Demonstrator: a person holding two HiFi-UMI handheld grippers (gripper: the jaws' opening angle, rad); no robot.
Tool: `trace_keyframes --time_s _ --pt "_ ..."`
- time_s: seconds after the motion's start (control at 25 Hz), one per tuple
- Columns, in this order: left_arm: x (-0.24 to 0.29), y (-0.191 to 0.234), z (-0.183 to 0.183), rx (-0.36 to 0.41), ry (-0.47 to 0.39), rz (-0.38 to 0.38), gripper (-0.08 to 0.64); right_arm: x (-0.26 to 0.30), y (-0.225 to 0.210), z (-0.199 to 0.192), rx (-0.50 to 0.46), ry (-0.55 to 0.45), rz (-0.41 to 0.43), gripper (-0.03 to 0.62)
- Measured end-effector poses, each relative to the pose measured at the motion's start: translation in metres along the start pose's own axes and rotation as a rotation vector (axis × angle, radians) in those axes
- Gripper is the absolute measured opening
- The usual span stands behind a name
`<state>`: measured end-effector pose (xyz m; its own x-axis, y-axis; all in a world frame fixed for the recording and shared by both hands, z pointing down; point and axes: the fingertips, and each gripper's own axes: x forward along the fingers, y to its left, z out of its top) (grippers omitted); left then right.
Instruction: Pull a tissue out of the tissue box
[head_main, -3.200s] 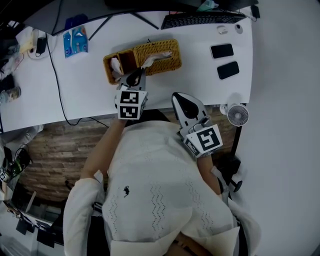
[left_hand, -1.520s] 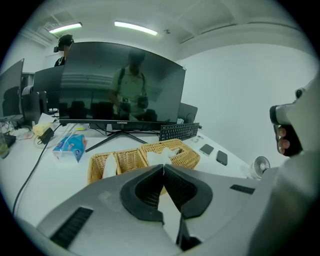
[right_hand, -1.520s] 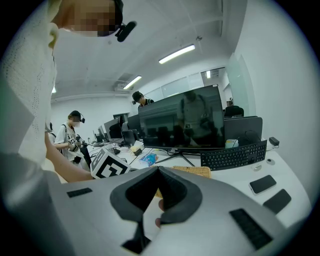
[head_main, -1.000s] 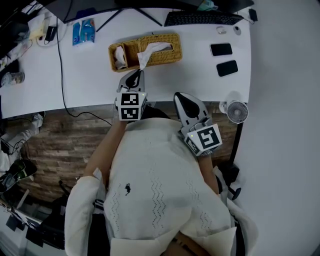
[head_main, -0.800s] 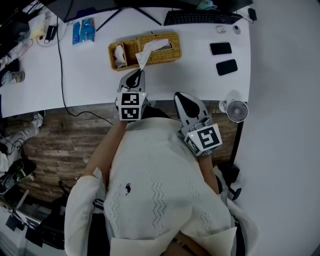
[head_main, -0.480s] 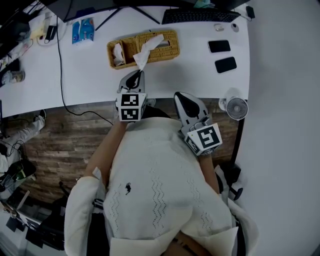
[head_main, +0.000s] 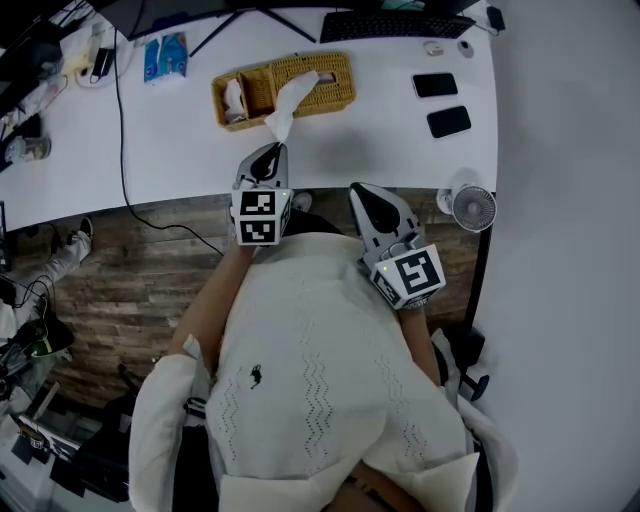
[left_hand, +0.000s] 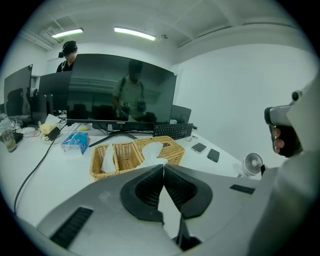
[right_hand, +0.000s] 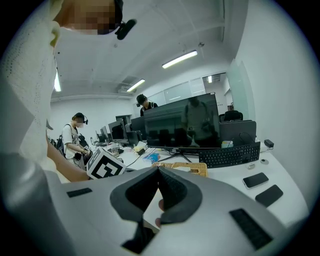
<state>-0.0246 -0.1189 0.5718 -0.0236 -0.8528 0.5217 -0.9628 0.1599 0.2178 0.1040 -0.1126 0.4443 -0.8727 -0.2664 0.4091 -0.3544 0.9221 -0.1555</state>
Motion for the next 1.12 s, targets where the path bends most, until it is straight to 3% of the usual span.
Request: trace_keyframes --time_s 0.64,1.12 --pt "-0.031 -0.012 -0.012 0.021 -0.016 -0.006 0.014 -0.024 0.011 -0.012 0.005 -0.025 -0.028 0.002" --pt "-0.052 -0.021 -0.011 0.081 -0.025 -0.036 0.014 -0.031 0.014 -0.015 0.029 -0.066 -0.037 0.002"
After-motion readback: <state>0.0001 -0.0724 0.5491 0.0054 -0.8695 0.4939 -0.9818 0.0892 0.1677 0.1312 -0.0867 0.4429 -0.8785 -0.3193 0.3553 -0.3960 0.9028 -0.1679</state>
